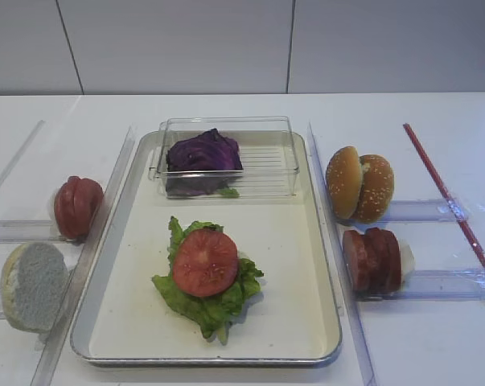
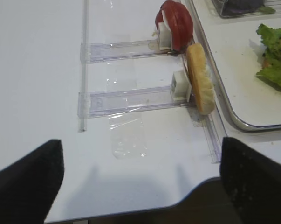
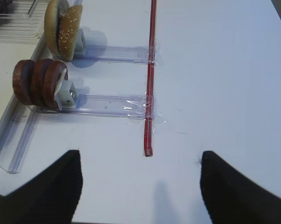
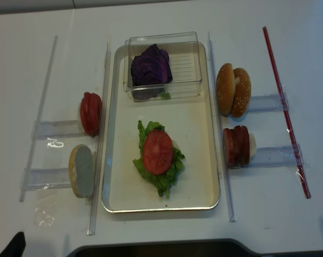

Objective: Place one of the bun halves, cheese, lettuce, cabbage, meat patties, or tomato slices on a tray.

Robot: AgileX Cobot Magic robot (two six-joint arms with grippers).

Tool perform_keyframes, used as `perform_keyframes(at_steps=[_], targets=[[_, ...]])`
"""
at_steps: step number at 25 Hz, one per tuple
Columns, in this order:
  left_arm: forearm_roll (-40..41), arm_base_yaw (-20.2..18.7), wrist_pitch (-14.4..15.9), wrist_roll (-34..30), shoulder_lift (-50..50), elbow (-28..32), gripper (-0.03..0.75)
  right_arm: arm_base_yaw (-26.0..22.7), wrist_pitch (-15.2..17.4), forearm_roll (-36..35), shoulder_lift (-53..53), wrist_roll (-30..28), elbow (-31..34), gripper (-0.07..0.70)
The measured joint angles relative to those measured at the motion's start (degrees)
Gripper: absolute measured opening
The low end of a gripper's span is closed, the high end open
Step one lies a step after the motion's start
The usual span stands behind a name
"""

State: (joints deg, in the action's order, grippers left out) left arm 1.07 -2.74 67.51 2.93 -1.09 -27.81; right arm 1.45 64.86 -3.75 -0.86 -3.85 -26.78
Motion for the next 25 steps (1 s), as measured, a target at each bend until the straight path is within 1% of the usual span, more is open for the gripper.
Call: perform_keyframes(at_steps=[25], targets=[[-0.16,0.00,0.00,0.00,0.00,0.00,0.663,0.00,0.00,0.00,0.00,0.00,0.00,0.562]])
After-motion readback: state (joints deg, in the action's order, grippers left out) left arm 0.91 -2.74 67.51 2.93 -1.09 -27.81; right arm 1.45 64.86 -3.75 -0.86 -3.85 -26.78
